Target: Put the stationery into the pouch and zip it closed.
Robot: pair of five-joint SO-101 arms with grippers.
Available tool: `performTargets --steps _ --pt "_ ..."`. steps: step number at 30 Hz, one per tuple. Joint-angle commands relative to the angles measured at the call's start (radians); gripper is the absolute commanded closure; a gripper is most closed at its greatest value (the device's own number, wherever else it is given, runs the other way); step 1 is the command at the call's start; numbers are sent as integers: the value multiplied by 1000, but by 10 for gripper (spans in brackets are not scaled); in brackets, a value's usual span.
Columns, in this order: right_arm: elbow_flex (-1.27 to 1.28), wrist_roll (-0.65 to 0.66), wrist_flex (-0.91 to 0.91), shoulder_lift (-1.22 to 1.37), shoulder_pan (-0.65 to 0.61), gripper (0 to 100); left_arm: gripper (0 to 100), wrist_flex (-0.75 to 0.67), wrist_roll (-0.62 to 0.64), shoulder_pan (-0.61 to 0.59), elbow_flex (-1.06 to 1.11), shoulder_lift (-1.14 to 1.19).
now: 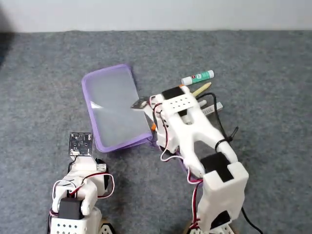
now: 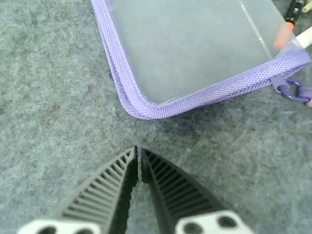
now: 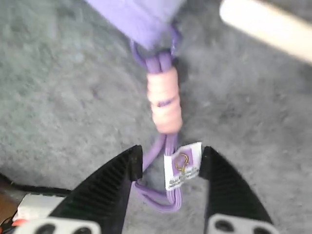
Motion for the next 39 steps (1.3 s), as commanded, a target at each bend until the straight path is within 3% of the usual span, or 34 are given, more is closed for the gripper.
performTargets --steps 1,14,21,26,39 --pt "-38 9 -58 -64 -44 790 986 5 0 5 -5 -14" --pt "-43 11 -173 127 -59 798 986 5 0 5 -5 -14" --pt "-55 11 -189 128 -59 973 986 5 0 5 -5 -14" --pt "-78 11 -177 124 -58 990 986 5 0 5 -5 -14" --pt "-91 -20 -10 -243 -12 991 986 5 0 5 -5 -14"
